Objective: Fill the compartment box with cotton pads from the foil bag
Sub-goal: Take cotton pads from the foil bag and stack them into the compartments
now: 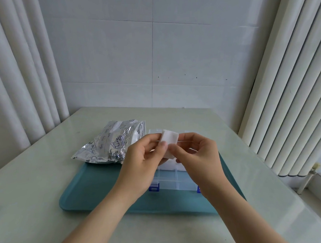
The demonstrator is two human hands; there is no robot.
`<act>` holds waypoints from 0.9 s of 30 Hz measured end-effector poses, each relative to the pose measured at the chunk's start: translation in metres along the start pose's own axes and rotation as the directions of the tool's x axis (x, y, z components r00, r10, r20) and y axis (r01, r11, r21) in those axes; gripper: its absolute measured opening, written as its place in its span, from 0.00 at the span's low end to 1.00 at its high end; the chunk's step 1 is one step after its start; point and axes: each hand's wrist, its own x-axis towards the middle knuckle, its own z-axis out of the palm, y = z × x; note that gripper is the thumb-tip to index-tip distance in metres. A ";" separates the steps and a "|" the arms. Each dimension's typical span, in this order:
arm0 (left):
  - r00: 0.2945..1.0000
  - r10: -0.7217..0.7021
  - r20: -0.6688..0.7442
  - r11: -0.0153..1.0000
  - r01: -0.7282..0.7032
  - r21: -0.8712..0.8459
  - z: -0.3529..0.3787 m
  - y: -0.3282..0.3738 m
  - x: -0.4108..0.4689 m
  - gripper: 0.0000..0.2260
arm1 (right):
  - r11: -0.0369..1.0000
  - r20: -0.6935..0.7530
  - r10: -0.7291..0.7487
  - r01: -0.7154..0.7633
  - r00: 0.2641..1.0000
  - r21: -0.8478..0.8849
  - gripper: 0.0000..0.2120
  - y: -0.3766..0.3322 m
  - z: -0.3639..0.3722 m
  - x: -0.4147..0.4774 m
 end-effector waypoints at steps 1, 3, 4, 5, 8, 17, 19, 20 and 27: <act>1.000 0.012 -0.016 0.999 -0.012 0.031 -0.001 -0.001 0.001 0.10 | 1.000 -0.003 -0.014 0.014 1.000 -0.016 0.08 -0.001 0.001 -0.001; 0.999 0.012 -0.037 0.998 -0.010 0.054 -0.002 -0.004 0.002 0.09 | 0.999 -0.026 -0.032 0.031 0.999 -0.038 0.12 -0.001 0.002 -0.002; 0.999 0.009 -0.040 0.998 -0.007 0.057 -0.003 -0.005 0.002 0.09 | 0.999 -0.041 -0.038 0.036 0.998 -0.041 0.14 -0.001 0.002 -0.002; 0.999 0.009 -0.042 0.998 -0.006 0.057 -0.003 -0.005 0.003 0.09 | 0.998 -0.041 -0.042 0.040 0.998 -0.042 0.15 -0.001 0.001 -0.002; 0.999 0.014 -0.044 0.998 -0.012 0.059 -0.002 -0.003 0.002 0.08 | 0.994 0.072 -0.056 0.062 0.996 -0.086 0.12 0.000 -0.001 -0.001; 0.987 0.127 -0.100 0.976 -0.106 0.191 -0.006 0.003 0.002 0.07 | 0.976 0.107 -0.194 0.203 0.975 -0.082 0.03 0.001 0.002 -0.001; 0.989 0.114 -0.095 0.977 -0.094 0.192 -0.006 0.004 0.002 0.06 | 0.978 0.094 -0.189 0.196 0.977 -0.068 0.04 0.000 0.002 -0.003; 0.990 0.103 -0.092 0.978 -0.085 0.189 -0.007 0.005 0.002 0.05 | 0.979 0.091 -0.188 0.194 0.978 -0.059 0.06 -0.001 0.002 -0.004; 0.946 0.243 -0.215 0.848 -0.099 0.520 -0.020 0.001 0.006 0.06 | 0.962 0.055 -0.164 0.172 0.985 -0.213 0.09 0.010 -0.003 0.004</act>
